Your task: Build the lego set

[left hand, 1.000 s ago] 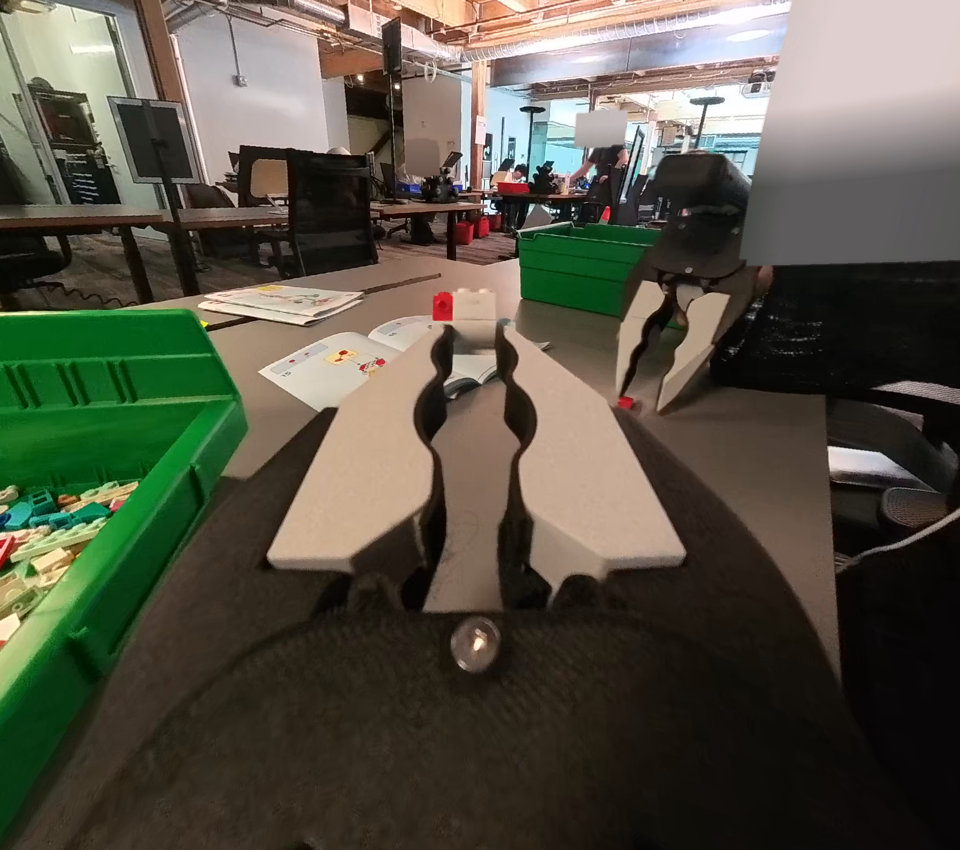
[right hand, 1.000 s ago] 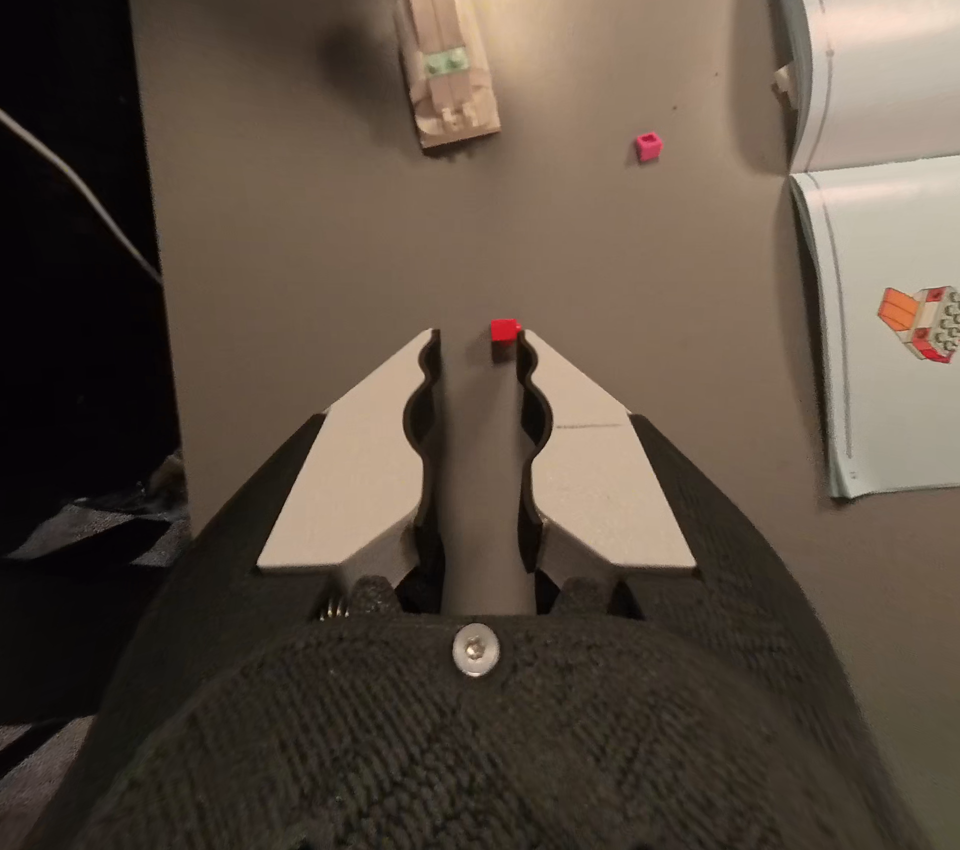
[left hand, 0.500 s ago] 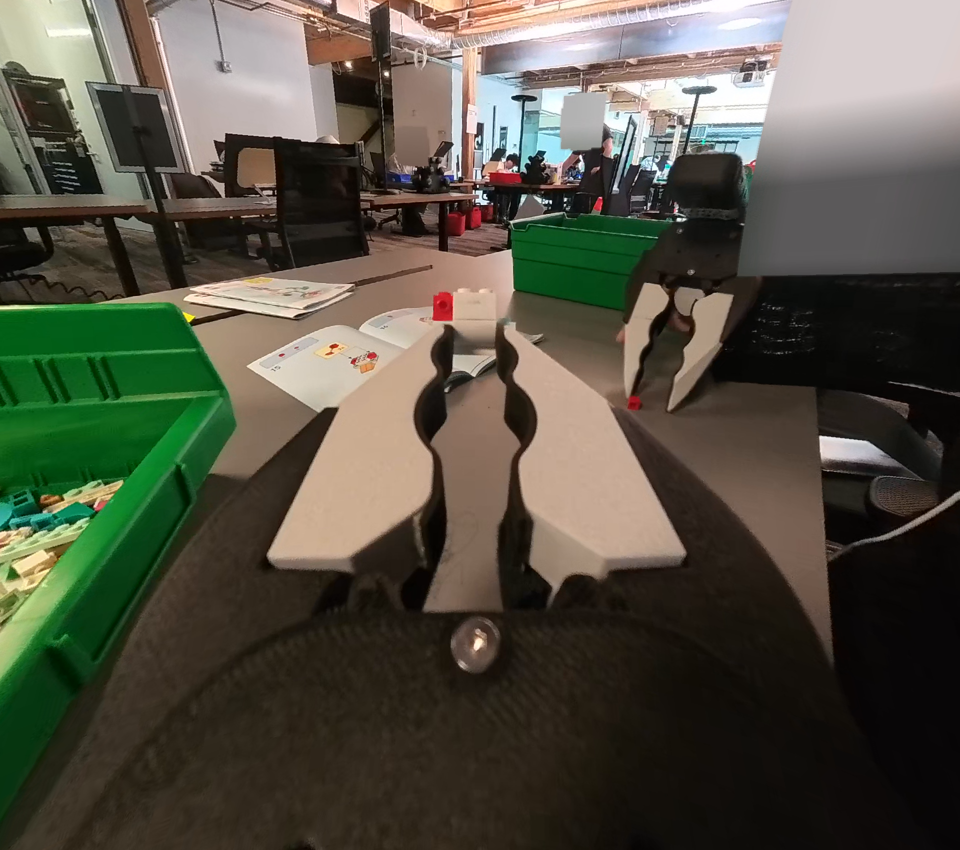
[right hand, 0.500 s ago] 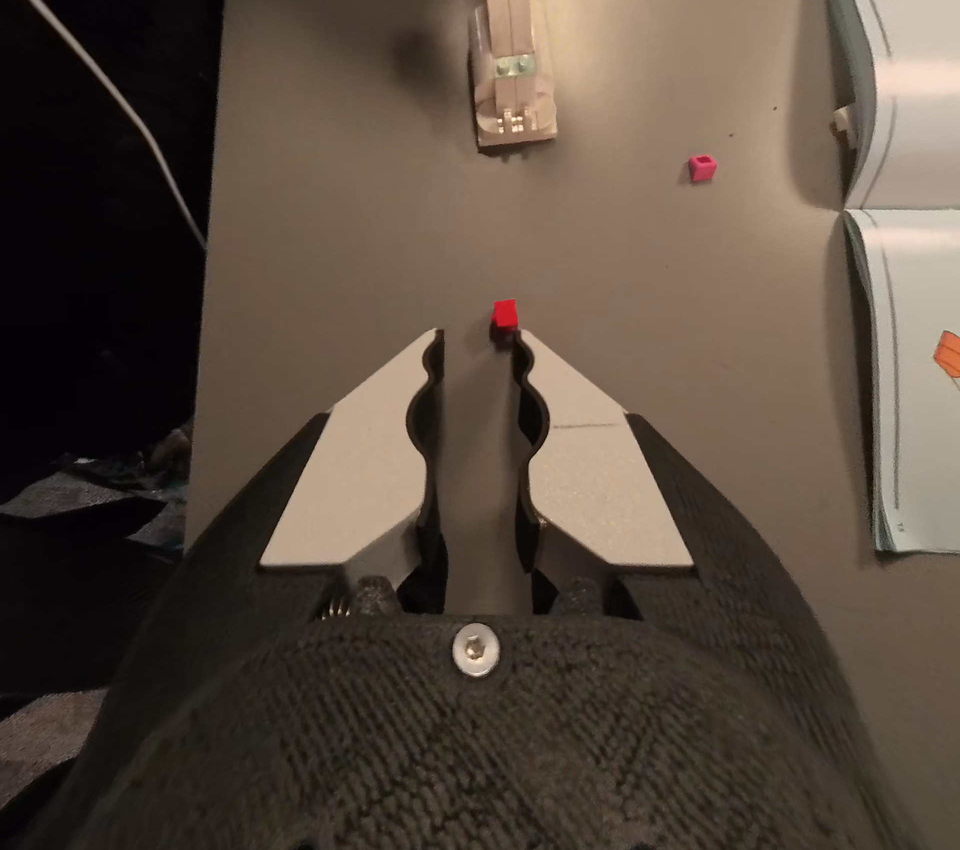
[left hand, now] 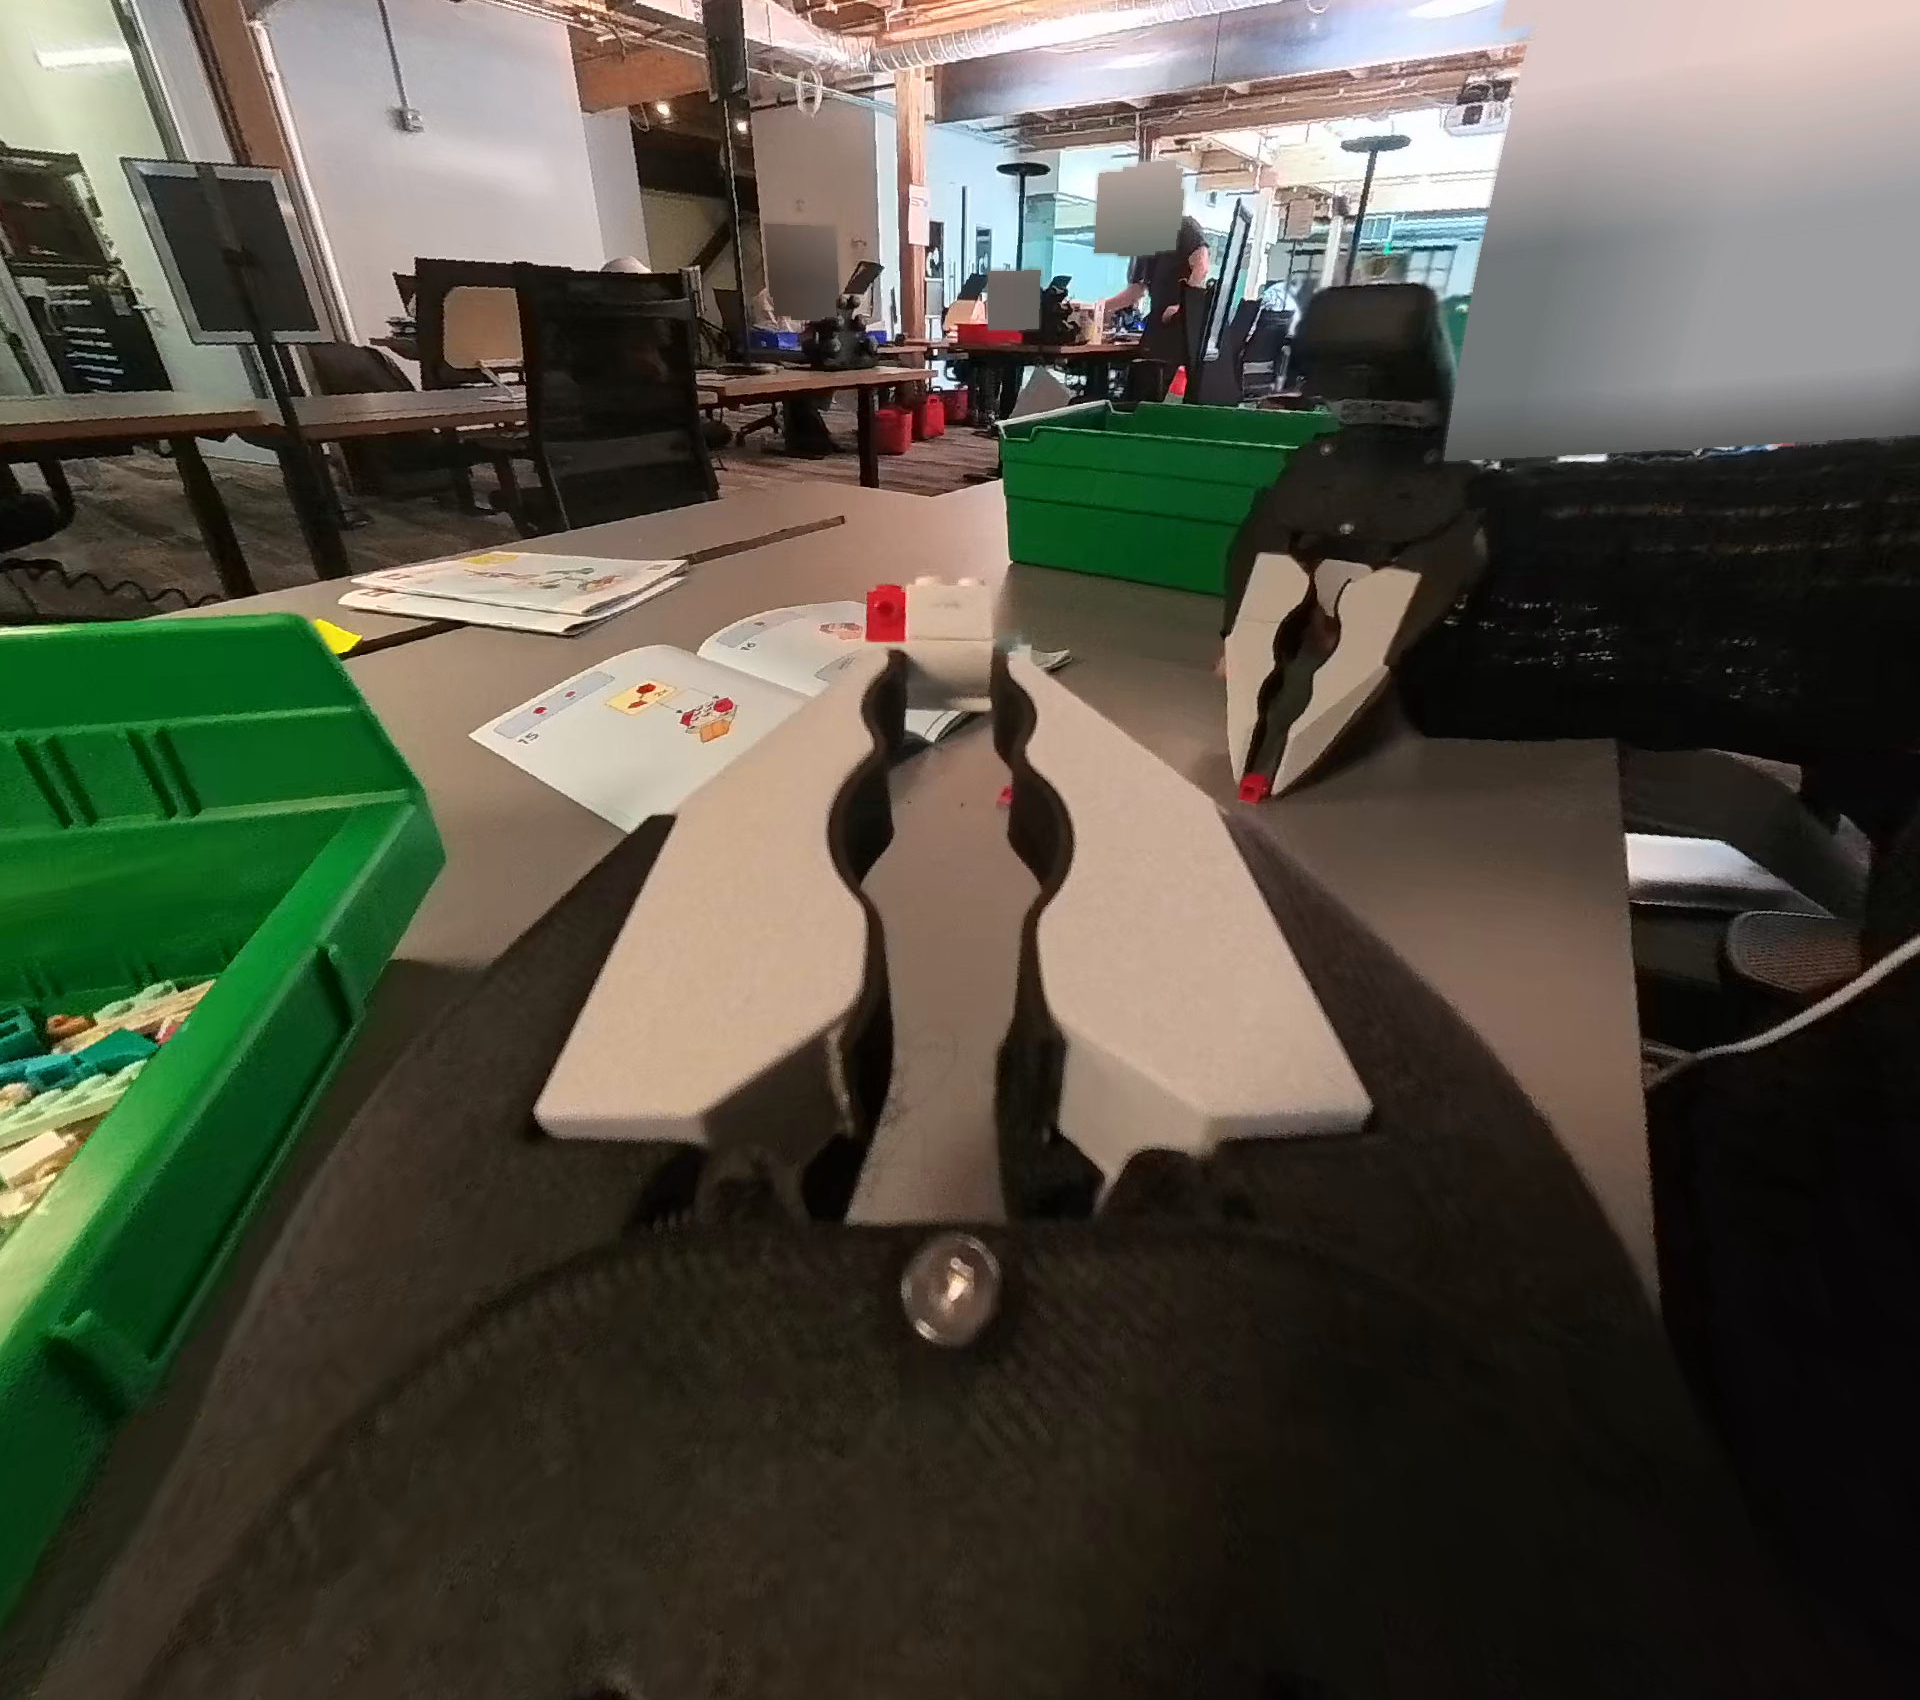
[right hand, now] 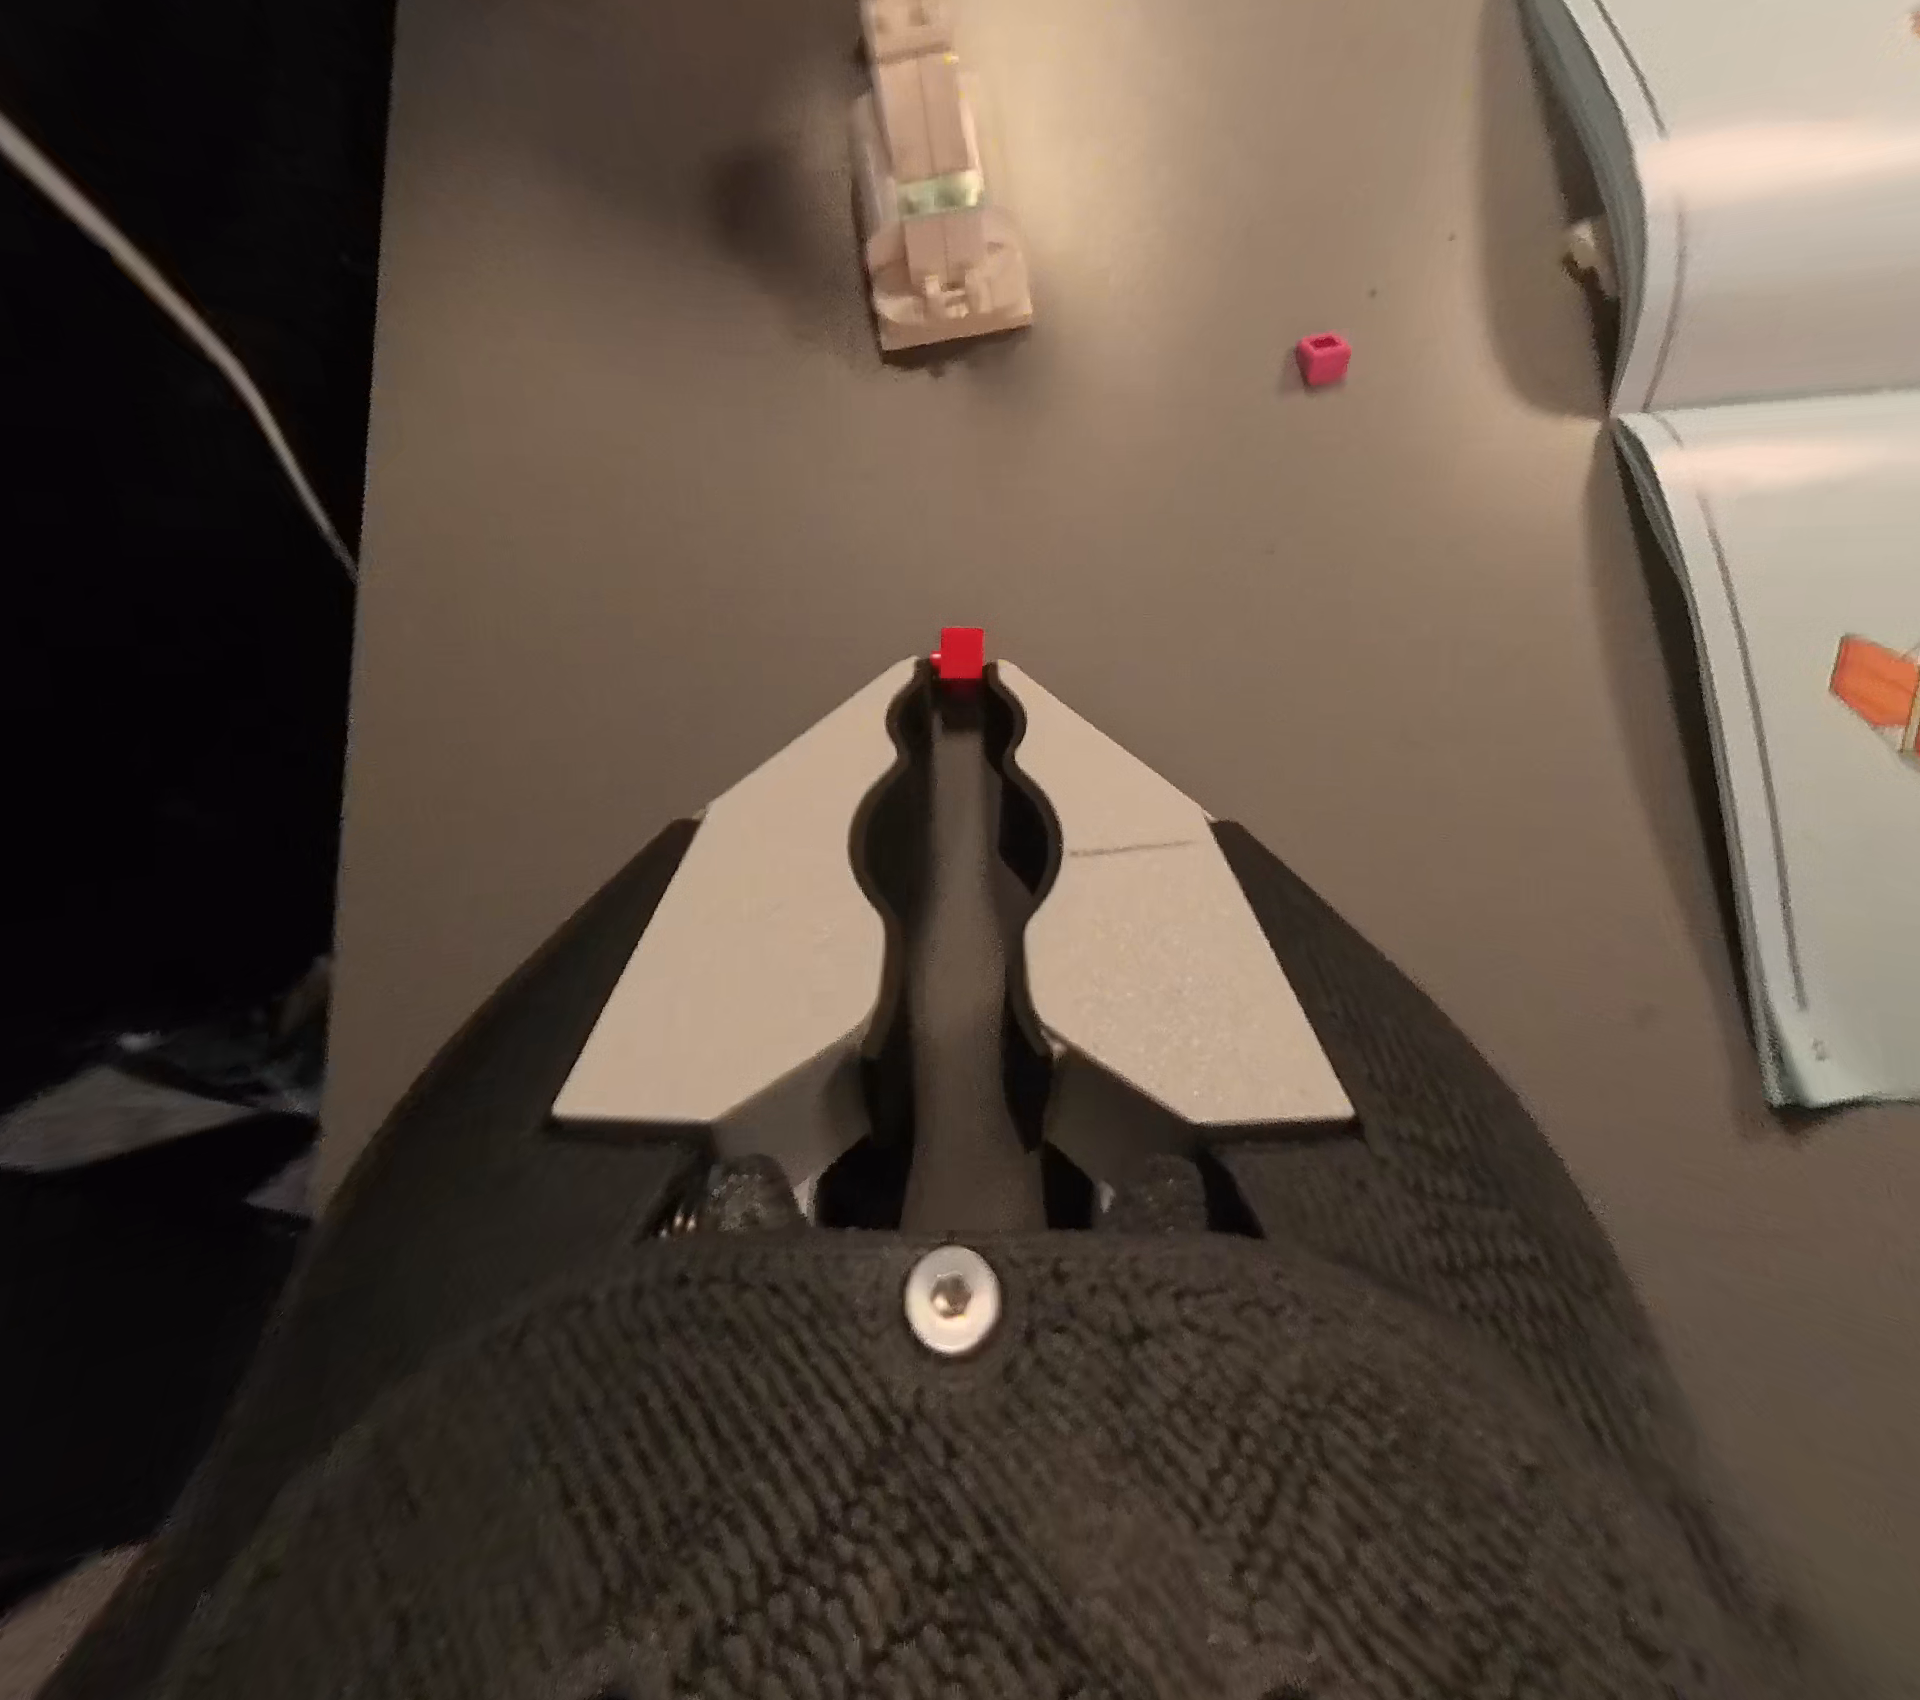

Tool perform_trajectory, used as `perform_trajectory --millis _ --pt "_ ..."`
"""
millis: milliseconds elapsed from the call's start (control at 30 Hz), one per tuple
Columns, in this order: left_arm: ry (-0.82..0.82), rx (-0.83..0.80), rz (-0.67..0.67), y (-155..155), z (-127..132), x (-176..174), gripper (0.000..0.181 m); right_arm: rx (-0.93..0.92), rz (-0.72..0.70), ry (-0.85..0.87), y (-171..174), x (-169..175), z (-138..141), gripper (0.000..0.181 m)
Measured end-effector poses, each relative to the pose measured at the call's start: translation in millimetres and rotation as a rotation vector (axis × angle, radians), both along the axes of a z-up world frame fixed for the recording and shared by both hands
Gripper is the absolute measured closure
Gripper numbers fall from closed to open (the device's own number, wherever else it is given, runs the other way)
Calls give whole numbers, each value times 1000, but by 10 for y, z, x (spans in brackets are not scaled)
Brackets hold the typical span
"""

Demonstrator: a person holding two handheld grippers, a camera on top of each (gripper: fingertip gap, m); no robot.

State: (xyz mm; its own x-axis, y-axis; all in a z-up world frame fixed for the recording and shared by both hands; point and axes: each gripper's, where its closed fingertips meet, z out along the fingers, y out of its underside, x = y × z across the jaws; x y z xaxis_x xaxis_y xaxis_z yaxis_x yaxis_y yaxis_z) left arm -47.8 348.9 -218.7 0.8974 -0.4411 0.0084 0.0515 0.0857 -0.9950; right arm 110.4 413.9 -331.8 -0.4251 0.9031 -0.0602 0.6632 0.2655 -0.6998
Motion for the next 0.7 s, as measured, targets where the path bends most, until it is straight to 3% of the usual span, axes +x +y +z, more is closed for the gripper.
perform_trajectory --millis 33,167,300,433,567,700 --pt "12 0 2 2 -6 7 166 -36 -49 -21 27 -20 4 174" --pt "73 1 2 7 -39 65 166 -223 -221 -129 85 -58 17 174" --pt "129 2 -1 8 -74 121 166 -255 -275 -149 98 -93 67 174" --pt "225 18 12 12 -108 185 166 -317 -299 -53 16 -268 347 174" --pt "406 86 59 8 -134 275 166 -284 -269 24 -207 -513 694 174" --pt "590 82 91 49 -268 377 166 -367 -252 43 -495 -806 958 174"
